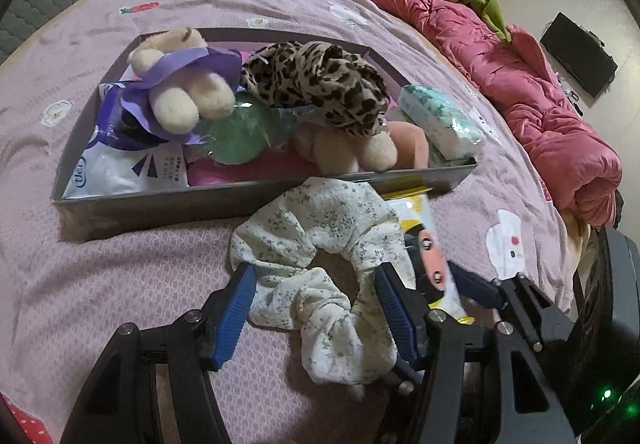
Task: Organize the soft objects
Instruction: 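Grasp the white floral scrunchie with the left tool while the right tool grasps the yellow cartoon wipes pack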
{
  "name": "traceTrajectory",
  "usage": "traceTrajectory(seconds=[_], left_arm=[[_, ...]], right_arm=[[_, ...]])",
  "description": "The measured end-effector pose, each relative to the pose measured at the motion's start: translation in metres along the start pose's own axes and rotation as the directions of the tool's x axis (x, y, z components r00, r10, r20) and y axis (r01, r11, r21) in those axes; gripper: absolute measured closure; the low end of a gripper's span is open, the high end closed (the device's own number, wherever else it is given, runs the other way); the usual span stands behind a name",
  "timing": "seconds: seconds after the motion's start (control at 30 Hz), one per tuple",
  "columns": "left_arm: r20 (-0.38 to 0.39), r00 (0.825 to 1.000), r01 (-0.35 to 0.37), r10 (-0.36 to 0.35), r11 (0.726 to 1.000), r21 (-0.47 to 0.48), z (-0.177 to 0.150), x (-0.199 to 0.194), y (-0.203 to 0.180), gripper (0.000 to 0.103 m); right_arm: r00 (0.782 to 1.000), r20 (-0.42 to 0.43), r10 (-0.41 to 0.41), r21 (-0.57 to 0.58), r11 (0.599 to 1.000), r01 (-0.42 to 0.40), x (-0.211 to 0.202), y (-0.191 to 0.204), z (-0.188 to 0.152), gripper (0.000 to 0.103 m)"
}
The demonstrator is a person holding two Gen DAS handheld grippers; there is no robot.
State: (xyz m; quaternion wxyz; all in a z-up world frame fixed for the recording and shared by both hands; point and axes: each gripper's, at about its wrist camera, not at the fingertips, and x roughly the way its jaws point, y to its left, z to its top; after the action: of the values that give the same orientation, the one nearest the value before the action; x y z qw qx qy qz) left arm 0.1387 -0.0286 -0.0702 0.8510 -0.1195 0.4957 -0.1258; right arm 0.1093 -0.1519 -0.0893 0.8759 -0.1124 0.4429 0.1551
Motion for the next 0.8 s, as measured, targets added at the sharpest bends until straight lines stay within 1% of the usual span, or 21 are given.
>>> traceTrajectory(seconds=[0.03,0.17,0.27,0.37,0.43,0.5,0.6,0.67,0.73,0.77,0.8], left_arm=[[-0.003,1.000,-0.001,0.001,1.000,-0.005,0.001,0.002,0.001,0.041],[-0.013,1.000,-0.002,0.001,1.000,-0.020,0.004,0.009,0.003,0.041],[-0.015,1.000,-0.011,0.011,1.000,-0.010,0.005,0.012,0.003,0.041],[-0.013,1.000,-0.026,0.026,1.000,0.008,0.006,0.015,0.000,0.041],[-0.011,0.999,-0.030,0.030,0.999,0.011,0.006,0.016,-0.002,0.041],[-0.008,0.999,-0.035,0.035,0.999,0.014,0.006,0.017,-0.004,0.041],[-0.002,0.999,-0.040,0.040,0.999,0.018,0.007,0.018,-0.007,0.041],[0.004,0.998,-0.058,0.058,0.998,0.034,0.007,0.019,-0.011,0.044],[0.009,0.997,-0.074,0.073,0.996,0.047,0.008,0.020,-0.011,0.055],[0.010,0.998,-0.069,0.069,0.997,0.045,0.008,0.019,-0.011,0.058],[0.012,0.998,-0.059,0.058,0.998,0.038,0.010,0.018,-0.009,0.067]], right_arm=[[1.000,-0.001,-0.026,-0.009,1.000,0.026,0.001,-0.002,0.002,0.021],[0.998,-0.009,-0.054,-0.004,0.999,0.054,0.006,-0.013,0.007,0.021],[0.999,-0.019,-0.047,0.022,0.999,0.048,0.010,-0.024,0.009,0.021],[0.999,-0.029,-0.021,0.040,0.999,0.023,0.015,-0.031,0.012,0.020],[0.999,-0.033,-0.005,0.050,0.999,0.006,0.018,-0.032,0.012,0.018],[1.000,-0.022,-0.007,0.062,0.998,0.008,0.018,-0.032,0.011,0.017],[0.999,-0.038,-0.017,0.034,0.999,0.018,0.020,-0.030,0.014,0.017],[0.999,-0.047,-0.012,0.031,0.999,0.013,0.020,-0.031,0.015,0.019],[0.999,-0.042,-0.012,0.026,1.000,0.013,0.019,-0.031,0.015,0.021],[0.999,-0.037,-0.014,0.018,1.000,0.015,0.018,-0.029,0.015,0.023],[0.999,-0.032,-0.022,0.005,1.000,0.022,0.016,-0.027,0.014,0.026]])
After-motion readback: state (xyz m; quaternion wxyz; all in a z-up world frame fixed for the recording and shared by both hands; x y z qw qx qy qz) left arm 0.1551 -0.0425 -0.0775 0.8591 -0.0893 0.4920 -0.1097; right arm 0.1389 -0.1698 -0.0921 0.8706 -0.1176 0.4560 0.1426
